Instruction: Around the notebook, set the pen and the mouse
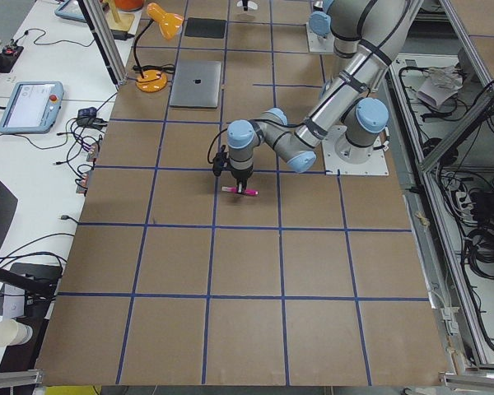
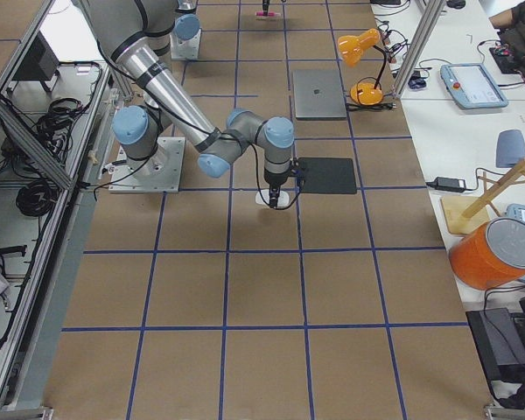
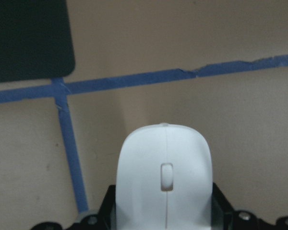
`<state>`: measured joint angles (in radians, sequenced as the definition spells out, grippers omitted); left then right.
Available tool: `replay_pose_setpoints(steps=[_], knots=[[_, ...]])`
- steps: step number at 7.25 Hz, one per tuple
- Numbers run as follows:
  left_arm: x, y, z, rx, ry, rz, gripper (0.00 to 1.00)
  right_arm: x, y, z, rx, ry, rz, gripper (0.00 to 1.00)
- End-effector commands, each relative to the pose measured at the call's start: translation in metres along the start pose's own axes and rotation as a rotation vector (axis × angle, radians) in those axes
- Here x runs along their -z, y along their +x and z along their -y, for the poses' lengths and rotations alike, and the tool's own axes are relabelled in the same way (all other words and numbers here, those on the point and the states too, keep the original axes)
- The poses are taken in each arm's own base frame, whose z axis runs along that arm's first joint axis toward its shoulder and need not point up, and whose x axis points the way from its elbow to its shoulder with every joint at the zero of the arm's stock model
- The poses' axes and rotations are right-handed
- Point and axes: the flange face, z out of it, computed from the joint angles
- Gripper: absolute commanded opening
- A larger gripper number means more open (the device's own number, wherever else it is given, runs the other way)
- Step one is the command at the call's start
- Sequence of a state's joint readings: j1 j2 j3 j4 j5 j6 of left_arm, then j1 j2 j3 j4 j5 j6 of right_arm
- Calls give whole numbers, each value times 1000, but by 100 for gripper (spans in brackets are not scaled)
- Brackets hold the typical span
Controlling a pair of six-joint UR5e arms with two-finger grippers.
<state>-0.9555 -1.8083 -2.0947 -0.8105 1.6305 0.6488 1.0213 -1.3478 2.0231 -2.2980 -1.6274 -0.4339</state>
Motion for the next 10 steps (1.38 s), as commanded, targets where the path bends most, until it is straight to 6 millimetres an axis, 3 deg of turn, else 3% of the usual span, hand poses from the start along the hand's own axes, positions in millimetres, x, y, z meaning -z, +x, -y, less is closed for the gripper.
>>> replay_pose_setpoints(steps=[1, 2, 3, 6, 7, 8, 9, 10], knots=[[26, 67, 11, 250, -24, -17, 0, 34, -73, 89, -11, 1, 30, 11], [37, 111, 16, 352, -19, -11, 0, 28, -111, 141, 51, 0, 38, 11], [44, 159, 19, 455, -14, -6, 0, 21, -121, 170, 65, -28, 44, 11], [59, 333, 14, 887, 24, -35, 0, -27, -124, 188, 74, -76, 55, 14], [64, 383, 5, 991, 41, -50, 0, -40, -125, 187, 74, -82, 54, 19], [69, 425, 1, 1109, 43, -106, 0, -44, -126, 184, 73, -96, 57, 39], [65, 463, -3, 1224, 23, -129, 0, -46, -126, 182, 66, -94, 56, 76], [53, 493, -6, 1302, 11, -130, 0, -48, -126, 183, 66, -93, 57, 100]])
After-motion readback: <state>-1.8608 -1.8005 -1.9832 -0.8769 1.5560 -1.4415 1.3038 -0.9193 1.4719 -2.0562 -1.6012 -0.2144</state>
